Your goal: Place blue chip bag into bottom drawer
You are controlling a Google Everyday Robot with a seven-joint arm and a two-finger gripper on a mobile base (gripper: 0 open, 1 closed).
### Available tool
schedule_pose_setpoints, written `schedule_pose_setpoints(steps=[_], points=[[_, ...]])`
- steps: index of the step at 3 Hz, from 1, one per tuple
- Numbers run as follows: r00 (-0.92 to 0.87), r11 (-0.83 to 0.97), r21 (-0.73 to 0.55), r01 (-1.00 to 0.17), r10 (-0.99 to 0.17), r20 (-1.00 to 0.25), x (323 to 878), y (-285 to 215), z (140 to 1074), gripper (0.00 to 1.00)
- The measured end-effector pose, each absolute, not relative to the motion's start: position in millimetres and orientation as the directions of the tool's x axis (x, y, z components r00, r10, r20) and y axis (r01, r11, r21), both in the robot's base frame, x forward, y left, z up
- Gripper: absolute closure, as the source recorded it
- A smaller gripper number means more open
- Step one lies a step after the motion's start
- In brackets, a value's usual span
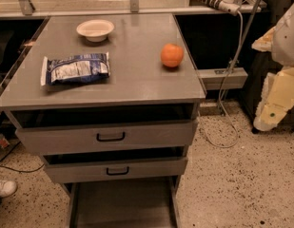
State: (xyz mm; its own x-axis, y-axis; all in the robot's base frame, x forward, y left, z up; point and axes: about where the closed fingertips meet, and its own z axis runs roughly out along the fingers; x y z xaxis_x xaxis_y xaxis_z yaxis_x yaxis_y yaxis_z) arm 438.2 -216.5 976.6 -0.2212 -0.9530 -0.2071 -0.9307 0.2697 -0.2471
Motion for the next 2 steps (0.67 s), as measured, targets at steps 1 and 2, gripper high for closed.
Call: schedule_pose_setpoints(steps=[1, 2], points=[[-0.221, 0.269, -0.247, -0.931, -0.953, -0.207, 438.3, -216.3, 976.7, 0.00], [-0.193, 0.248, -0.261, -0.933, -0.957, -0.217, 442.2, -200.5, 986.1, 0.00]])
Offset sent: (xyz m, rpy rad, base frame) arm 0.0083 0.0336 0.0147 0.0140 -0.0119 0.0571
